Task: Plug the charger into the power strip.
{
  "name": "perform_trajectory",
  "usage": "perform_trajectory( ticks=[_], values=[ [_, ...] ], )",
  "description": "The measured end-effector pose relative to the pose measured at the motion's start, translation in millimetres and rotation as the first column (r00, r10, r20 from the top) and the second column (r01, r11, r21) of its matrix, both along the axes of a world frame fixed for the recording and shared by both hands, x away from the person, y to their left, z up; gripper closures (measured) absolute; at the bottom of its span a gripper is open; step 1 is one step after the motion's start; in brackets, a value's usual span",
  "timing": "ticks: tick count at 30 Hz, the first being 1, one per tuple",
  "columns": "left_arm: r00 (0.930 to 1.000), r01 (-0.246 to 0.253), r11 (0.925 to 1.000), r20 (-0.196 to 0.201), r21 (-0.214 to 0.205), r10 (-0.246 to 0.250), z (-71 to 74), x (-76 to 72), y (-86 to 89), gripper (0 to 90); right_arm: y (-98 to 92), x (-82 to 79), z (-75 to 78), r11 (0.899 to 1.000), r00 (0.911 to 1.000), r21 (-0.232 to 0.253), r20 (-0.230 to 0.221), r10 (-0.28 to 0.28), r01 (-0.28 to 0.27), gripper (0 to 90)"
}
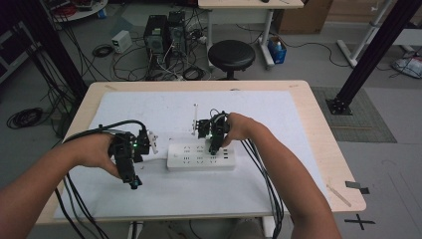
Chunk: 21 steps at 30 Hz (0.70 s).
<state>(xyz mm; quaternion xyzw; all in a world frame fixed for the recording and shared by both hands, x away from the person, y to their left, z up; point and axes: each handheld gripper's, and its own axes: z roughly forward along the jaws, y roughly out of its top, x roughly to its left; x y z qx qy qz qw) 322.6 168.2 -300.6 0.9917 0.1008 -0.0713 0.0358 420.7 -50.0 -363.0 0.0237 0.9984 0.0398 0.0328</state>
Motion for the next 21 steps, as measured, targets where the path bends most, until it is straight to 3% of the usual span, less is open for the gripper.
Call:
perform_trajectory(
  ticks=[4,8,9,13,15,21],
  values=[
    [1.0000,0.007,1.0000,-0.004,-0.003,-0.007,-0.4,0.3,1.2,21.1,6.3,-1.4,-0.1,0.999,0.9999,-0.042,0.010,0.011,-0.010,62.4],
    [1.0000,-0.001,1.0000,0.001,-0.006,0.001,0.2,3.3,2.5,21.1,0.8,-1.6,-0.9,1.000,0.9999,-0.018,0.009,0.009,-0.009,62.5],
    [0.9999,-0.012,0.9997,0.003,-0.020,0.012,-0.4,4.1,2.5,21.1,-5.9,0.7,-1.6,1.000,1.0000,0.017,-0.003,-0.001,0.001,62.4],
    [1.0000,-0.007,0.9999,0.006,-0.008,0.007,-1.0,6.5,2.0,21.1,-3.8,2.6,-1.9,1.000,0.9999,0.010,-0.016,-0.007,0.008,62.4],
    [0.9996,-0.027,0.9995,0.003,-0.016,0.027,-0.8,6.8,2.6,21.1,-2.5,2.5,-2.7,1.000,0.9999,0.006,-0.012,0.003,-0.003,62.4],
    [0.9997,-0.022,0.9996,0.001,-0.015,0.022,-0.3,10.0,1.3,21.1,0.4,-0.9,-4.5,1.000,0.9999,0.001,0.007,0.009,-0.009,62.4]
  ],
)
